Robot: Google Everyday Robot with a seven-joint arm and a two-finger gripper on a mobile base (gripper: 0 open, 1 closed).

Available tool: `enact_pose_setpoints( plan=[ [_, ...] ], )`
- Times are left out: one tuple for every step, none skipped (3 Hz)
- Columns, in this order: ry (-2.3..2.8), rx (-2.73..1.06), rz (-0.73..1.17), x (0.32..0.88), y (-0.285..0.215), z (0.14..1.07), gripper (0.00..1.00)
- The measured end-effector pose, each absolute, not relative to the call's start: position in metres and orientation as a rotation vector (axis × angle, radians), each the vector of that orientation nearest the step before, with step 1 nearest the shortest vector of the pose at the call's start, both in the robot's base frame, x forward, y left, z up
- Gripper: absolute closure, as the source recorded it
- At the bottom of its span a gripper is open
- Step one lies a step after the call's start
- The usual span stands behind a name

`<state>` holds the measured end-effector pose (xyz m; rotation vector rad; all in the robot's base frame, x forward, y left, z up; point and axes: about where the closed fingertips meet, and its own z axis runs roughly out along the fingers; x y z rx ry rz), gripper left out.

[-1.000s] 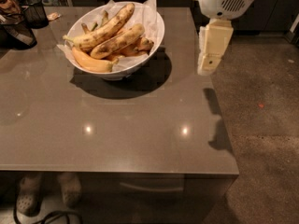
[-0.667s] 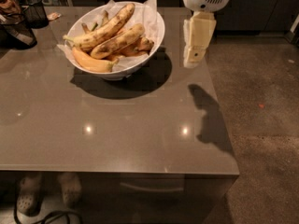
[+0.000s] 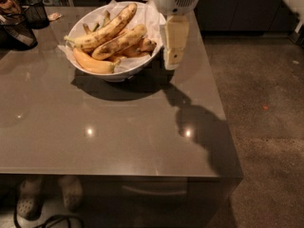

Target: Pick banana from white bowl

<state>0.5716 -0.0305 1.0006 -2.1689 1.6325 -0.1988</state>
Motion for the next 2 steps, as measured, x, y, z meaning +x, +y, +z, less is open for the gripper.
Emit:
enact_pose_setpoints(
  plan=[
    [1.593,-2.216,-0.203,0.5779,-0.0181,0.9964,0.04],
    [1.573,-2.246,-0.201,0.5863,-0.0101,0.9956,0.20]
  ],
)
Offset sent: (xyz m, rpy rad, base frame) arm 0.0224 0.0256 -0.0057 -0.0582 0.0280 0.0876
